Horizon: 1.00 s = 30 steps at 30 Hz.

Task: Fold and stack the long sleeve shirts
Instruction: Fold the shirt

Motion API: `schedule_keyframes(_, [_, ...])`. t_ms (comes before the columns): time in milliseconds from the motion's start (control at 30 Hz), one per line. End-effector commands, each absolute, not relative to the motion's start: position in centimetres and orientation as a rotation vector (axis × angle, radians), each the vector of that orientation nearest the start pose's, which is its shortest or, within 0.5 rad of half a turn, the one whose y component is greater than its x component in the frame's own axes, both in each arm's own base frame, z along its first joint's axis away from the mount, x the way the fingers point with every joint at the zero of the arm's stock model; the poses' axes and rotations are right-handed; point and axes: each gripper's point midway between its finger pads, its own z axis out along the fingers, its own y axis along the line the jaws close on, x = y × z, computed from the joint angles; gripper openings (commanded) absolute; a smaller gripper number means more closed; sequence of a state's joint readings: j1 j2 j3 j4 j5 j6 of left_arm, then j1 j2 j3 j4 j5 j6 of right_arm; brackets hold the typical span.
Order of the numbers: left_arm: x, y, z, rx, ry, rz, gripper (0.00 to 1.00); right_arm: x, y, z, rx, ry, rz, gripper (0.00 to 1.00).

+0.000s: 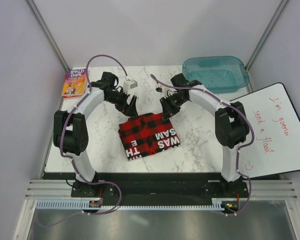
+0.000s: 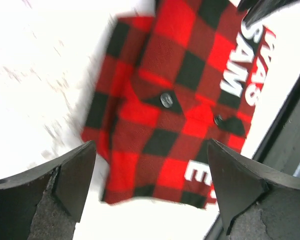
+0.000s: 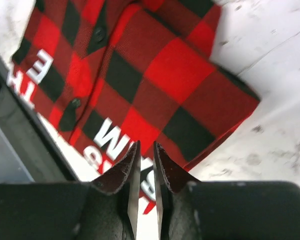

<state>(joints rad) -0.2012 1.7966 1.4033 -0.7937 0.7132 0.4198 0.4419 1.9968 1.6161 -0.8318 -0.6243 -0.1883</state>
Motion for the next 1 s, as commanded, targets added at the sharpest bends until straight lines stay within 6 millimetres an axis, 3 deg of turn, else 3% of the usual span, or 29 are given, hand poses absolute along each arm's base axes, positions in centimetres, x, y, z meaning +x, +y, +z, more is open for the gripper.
schedule_keyframes(0, [37.8, -18.6, 10.2, 1.025, 2.301, -0.936, 0.98, 37.4, 26.8, 7.0, -0.96, 2.541, 0.821, 0.22])
schedule_keyframes(133, [39.4, -19.1, 8.3, 1.1, 2.3, -0.987, 0.95, 39.1, 26.8, 5.6, -0.953, 2.549, 0.755, 0.21])
schedule_keyframes(167, [39.2, -19.3, 7.2, 1.105, 2.322, -1.024, 0.95, 39.6, 26.7, 5.3, -0.953, 2.545, 0.73, 0.21])
schedule_keyframes(233, [39.3, -19.4, 6.8, 1.106, 2.333, -1.052, 0.93, 40.2, 26.9, 4.7, -0.963, 2.539, 0.721, 0.2])
schedule_keyframes(467, [37.8, -21.0, 5.7, 1.002, 2.38, -1.287, 0.86, 41.9, 27.8, 3.4, -0.975, 2.509, 0.701, 0.2])
schedule_keyframes(700, [36.7, -21.5, 4.7, 0.916, 2.456, -1.377, 0.74, 42.6, 28.1, 2.8, -0.988, 2.495, 0.68, 0.2])
schedule_keyframes(967, [36.1, -21.9, 3.4, 0.808, 2.545, -1.445, 0.46, 42.9, 29.0, 3.0, -1.016, 2.462, 0.681, 0.2])
